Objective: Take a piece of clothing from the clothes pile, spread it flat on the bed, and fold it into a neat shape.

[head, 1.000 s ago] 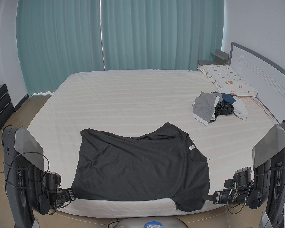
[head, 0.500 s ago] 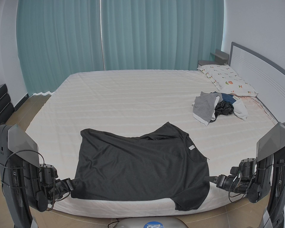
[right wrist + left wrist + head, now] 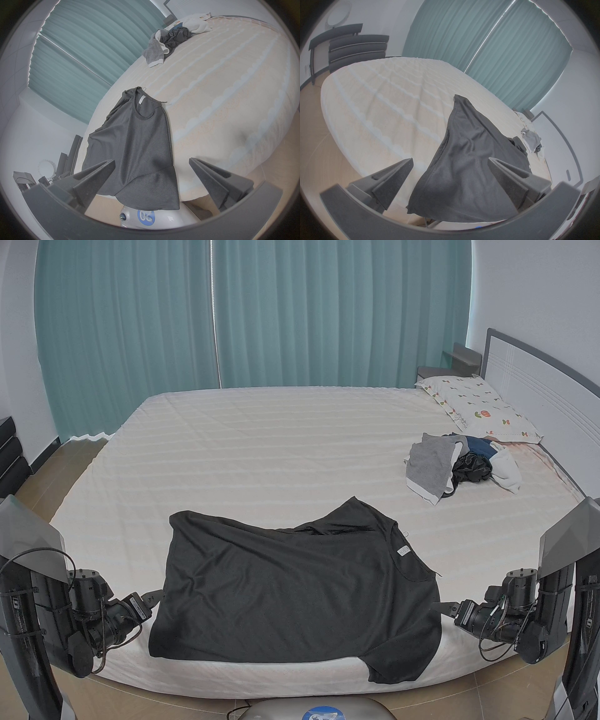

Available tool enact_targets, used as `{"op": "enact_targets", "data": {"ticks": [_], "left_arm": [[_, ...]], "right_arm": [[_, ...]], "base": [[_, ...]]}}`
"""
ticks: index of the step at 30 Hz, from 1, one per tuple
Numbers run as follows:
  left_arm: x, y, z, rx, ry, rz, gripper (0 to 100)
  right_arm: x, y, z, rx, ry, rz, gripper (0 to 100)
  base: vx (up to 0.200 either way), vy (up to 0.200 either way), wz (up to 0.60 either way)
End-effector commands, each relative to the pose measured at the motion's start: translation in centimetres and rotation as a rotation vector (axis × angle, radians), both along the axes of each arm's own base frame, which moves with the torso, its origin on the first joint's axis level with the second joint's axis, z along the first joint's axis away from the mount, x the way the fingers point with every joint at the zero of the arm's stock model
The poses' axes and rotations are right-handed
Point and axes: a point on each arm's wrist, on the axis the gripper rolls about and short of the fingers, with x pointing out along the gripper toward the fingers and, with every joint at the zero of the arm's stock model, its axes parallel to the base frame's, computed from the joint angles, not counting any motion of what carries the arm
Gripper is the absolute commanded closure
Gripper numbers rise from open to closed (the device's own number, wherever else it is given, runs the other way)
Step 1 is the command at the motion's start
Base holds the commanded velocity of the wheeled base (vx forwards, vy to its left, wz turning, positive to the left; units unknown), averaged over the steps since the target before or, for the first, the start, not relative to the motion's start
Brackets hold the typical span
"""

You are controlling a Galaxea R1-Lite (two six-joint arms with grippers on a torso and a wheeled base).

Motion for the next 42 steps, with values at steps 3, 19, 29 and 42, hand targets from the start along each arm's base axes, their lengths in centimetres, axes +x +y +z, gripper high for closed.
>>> {"op": "enact_targets", "data": {"ticks": [3, 19, 29, 42], "left_arm": [[0.1, 0.3, 0.1, -0.079, -0.010, -0.029, 0], [0.5, 0.2, -0.6, -0.090, 0.006, -0.042, 0], [0.7, 0.4, -1.0, -0.093, 0.011, -0.035, 0], [1.0, 0.4, -1.5, -0.087, 0.020, -0.028, 0]], "right_arm": [[0.0, 0.0, -0.1, 0.002, 0.001, 0.000, 0], [-0.1, 0.2, -0.3, 0.001, 0.008, 0.008, 0], [-0.1, 0.4, 0.0, 0.002, 0.000, 0.012, 0], [0.0, -0.3, 2.9, 0.005, -0.108, -0.021, 0]], "base": [[0.200, 0.000, 0.00], [0.000, 0.000, 0.00], [0.000, 0.100, 0.00], [0.000, 0.108, 0.00]]}}
